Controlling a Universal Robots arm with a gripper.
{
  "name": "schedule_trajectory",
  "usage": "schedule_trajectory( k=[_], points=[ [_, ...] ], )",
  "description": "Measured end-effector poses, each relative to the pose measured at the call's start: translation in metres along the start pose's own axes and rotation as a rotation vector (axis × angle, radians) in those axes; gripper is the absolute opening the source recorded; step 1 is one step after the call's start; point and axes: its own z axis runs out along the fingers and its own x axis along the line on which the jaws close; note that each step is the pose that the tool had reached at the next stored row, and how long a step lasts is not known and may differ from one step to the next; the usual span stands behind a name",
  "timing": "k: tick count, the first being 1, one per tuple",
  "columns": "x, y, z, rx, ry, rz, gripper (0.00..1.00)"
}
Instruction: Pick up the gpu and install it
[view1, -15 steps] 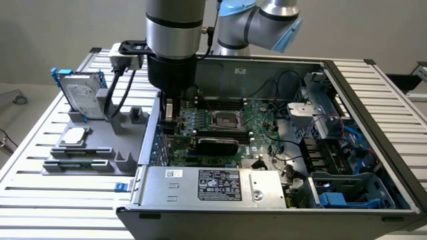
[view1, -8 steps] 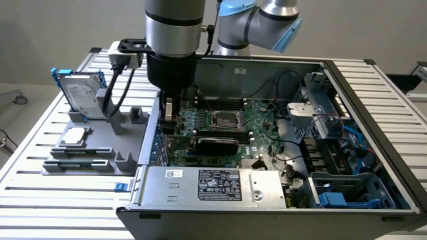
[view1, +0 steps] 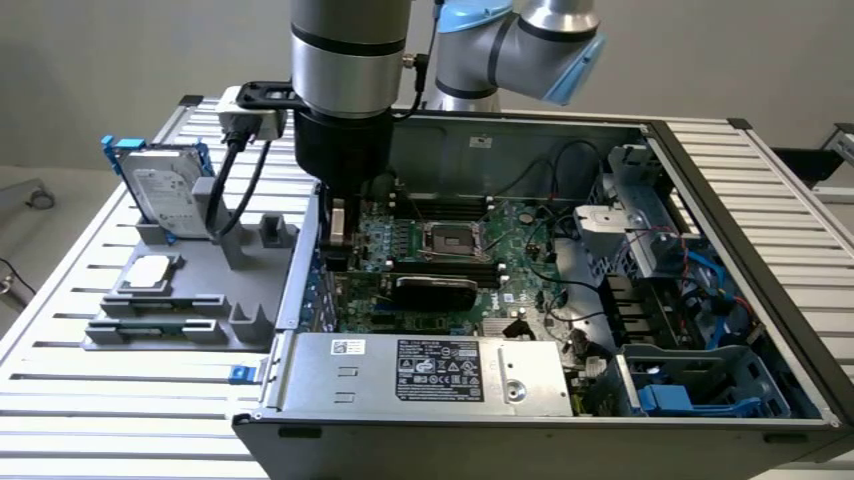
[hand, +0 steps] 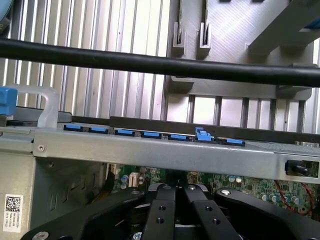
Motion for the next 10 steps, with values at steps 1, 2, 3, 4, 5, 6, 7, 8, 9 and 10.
schedule_trajectory(
  k=[1, 2, 3, 4, 5, 6, 7, 8, 9, 10],
  points=[
    [0.0, 0.0, 0.0, -0.0001, 0.0001, 0.0, 0.11],
    [0.0, 0.0, 0.0, -0.0001, 0.0001, 0.0, 0.11],
    [0.0, 0.0, 0.0002, 0.0001, -0.0001, 0.0, 0.11],
    [0.0, 0.0, 0.0002, 0.0001, -0.0002, 0.0, 0.11],
    [0.0, 0.0, 0.0002, 0.0001, -0.0002, 0.0, 0.11],
    [0.0, 0.0, 0.0002, 0.0002, -0.0002, 0.0, 0.11],
    [-0.0001, 0.0, 0.0002, 0.0002, -0.0006, 0.0, 0.11],
    [-0.0001, 0.0, 0.0003, 0.0003, -0.0017, 0.0, 0.11],
    [-0.0001, 0.0, 0.0002, 0.0004, -0.0033, 0.0, 0.11],
    [0.0, 0.0, 0.0002, 0.0006, -0.006, -0.001, 0.11]
  ],
)
